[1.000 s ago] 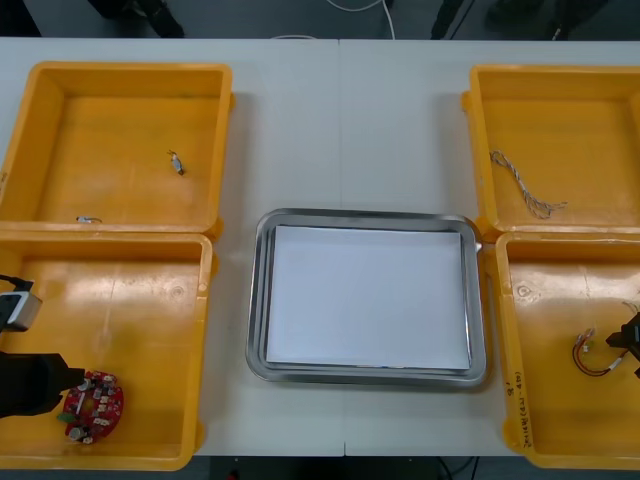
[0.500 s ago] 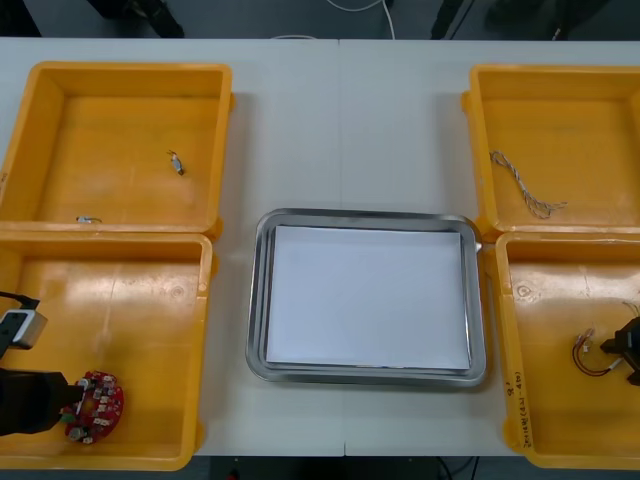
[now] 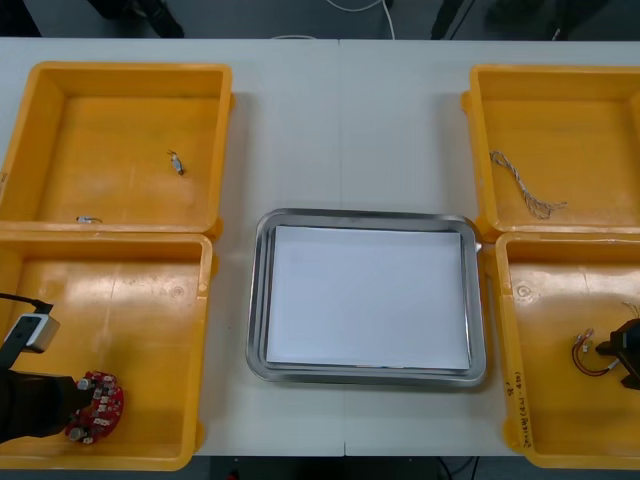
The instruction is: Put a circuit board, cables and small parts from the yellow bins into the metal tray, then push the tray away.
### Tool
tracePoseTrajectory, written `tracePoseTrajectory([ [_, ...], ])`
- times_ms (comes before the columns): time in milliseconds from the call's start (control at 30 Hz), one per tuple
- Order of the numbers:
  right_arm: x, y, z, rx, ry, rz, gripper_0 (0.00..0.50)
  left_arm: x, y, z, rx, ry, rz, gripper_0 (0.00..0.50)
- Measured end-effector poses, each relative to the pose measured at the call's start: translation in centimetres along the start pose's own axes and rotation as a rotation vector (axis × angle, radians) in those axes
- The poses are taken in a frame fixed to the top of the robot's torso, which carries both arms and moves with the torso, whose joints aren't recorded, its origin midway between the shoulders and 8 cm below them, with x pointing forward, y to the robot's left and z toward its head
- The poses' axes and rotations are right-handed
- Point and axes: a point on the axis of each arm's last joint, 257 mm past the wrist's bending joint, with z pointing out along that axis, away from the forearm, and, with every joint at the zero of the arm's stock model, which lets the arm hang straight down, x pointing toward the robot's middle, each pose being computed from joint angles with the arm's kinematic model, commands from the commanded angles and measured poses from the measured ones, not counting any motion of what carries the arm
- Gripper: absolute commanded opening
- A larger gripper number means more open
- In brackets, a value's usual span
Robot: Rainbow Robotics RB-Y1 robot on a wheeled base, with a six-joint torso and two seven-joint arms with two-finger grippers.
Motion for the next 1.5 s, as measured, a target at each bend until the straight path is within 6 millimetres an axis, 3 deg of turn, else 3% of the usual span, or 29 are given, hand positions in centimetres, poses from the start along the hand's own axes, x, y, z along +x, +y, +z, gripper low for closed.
tracePoseTrajectory([
  [367, -0.1, -0.4, 0.3, 0.009, 0.004, 0.009, 0.5, -1.1, 0.4, 0.1, -0.015, -0.019, 0.02, 0.5],
  [600, -0.3, -0.4, 0.6, 0.026, 0.012, 0.011, 0.5, -1.8, 0.8, 1.3, -0.009, -0.045, 0.024, 0.5],
  [633, -0.4, -0.3, 0.6, 0.027, 0.012, 0.011, 0.458, -1.7, 0.8, 1.5, -0.008, -0.044, 0.025, 0.5],
  [667, -0.4, -0.3, 0.6, 0.027, 0.012, 0.011, 0.283, -1.6, 0.8, 1.6, -0.008, -0.042, 0.026, 0.5],
  [733, -0.6, -0.5, 0.6, 0.034, 0.007, 0.011, 0.022, -1.6, 0.8, 1.6, -0.007, -0.042, 0.027, 0.5],
  [833, -0.9, -0.8, 0.6, 0.042, 0.002, 0.01, 0.0, -1.6, 0.8, 1.6, -0.007, -0.043, 0.027, 0.5],
  [867, -0.9, -0.9, 0.6, 0.044, 0.001, 0.011, 0.0, -1.7, 0.8, 1.6, -0.007, -0.043, 0.027, 0.407],
  [900, -1.0, -0.9, 0.6, 0.044, 0.0, 0.011, 0.0, -1.7, 0.8, 1.6, -0.007, -0.043, 0.027, 0.204],
  [933, -1.1, -0.8, 0.6, 0.043, -0.001, 0.011, 0.0, -1.7, 0.8, 1.6, -0.007, -0.043, 0.027, 0.072],
  [967, -1.1, -0.7, 0.6, 0.042, -0.002, 0.01, 0.0, -1.7, 0.8, 1.6, -0.007, -0.043, 0.027, 0.001],
  [1267, -0.9, -0.7, 0.2, 0.064, 0.018, 0.005, 0.0, -1.7, 0.8, 1.6, -0.006, -0.044, 0.028, 0.0],
  [1500, 0.2, -0.6, -2.2, 0.113, 0.064, -0.023, 0.0, -1.9, 0.7, 1.6, -0.006, -0.047, 0.029, 0.0],
])
